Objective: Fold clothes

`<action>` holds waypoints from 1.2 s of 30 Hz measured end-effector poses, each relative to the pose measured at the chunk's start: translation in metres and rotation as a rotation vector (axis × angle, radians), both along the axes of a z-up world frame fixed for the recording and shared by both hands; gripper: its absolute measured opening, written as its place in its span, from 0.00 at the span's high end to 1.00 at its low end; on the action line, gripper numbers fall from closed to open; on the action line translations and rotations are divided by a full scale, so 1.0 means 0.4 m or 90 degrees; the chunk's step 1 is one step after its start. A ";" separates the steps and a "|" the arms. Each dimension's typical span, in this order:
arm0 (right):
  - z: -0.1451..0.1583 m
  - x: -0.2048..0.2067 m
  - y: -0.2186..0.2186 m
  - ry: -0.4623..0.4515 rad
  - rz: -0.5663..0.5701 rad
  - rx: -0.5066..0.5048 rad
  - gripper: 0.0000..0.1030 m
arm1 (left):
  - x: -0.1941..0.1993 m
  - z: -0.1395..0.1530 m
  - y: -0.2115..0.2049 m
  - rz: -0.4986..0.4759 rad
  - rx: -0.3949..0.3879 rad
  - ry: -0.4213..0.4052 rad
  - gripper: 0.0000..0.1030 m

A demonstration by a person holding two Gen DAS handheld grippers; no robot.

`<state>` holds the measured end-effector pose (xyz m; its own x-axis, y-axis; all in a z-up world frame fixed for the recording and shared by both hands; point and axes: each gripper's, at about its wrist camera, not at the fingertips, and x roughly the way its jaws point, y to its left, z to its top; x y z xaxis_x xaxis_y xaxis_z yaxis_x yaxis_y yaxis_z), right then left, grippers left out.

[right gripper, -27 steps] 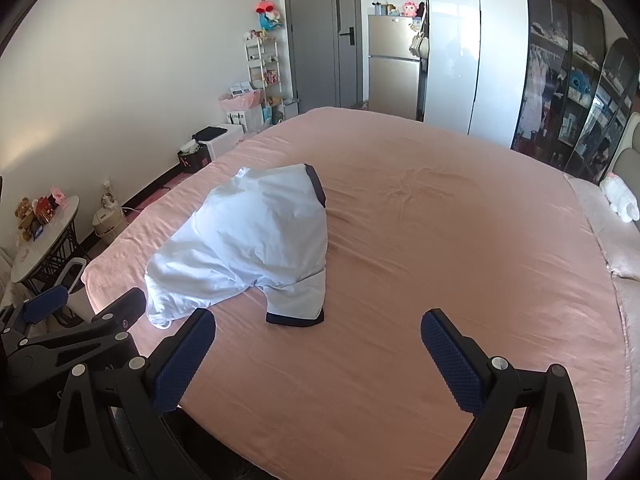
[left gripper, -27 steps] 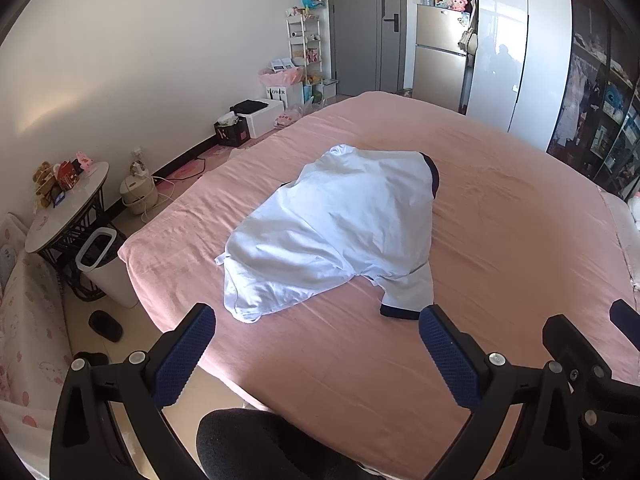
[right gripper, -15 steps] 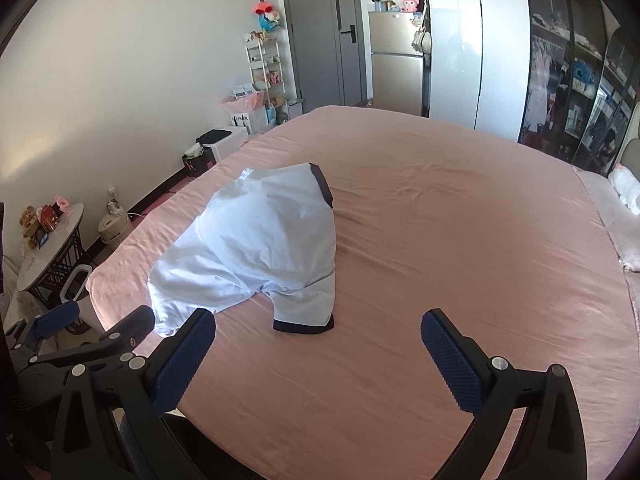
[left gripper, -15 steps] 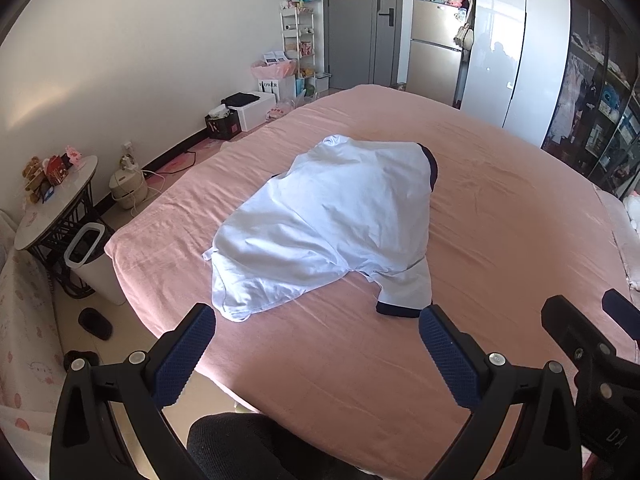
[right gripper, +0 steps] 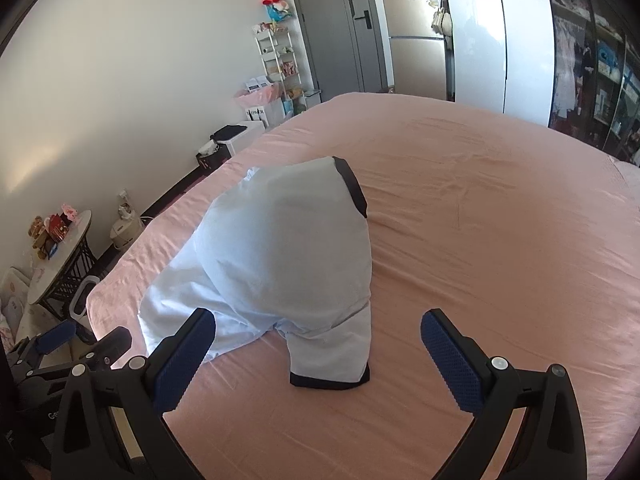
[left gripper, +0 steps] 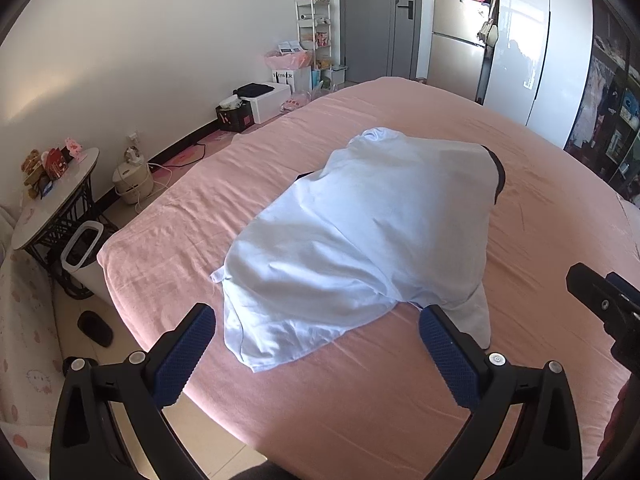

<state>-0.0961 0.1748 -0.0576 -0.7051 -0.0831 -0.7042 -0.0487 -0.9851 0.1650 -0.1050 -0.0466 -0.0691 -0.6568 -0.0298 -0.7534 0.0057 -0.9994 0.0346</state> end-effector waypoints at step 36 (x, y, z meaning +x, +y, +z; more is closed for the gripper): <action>-0.297 -0.418 -0.101 -0.055 0.187 0.121 0.39 | -0.275 -0.348 0.066 -0.053 0.042 -0.030 0.89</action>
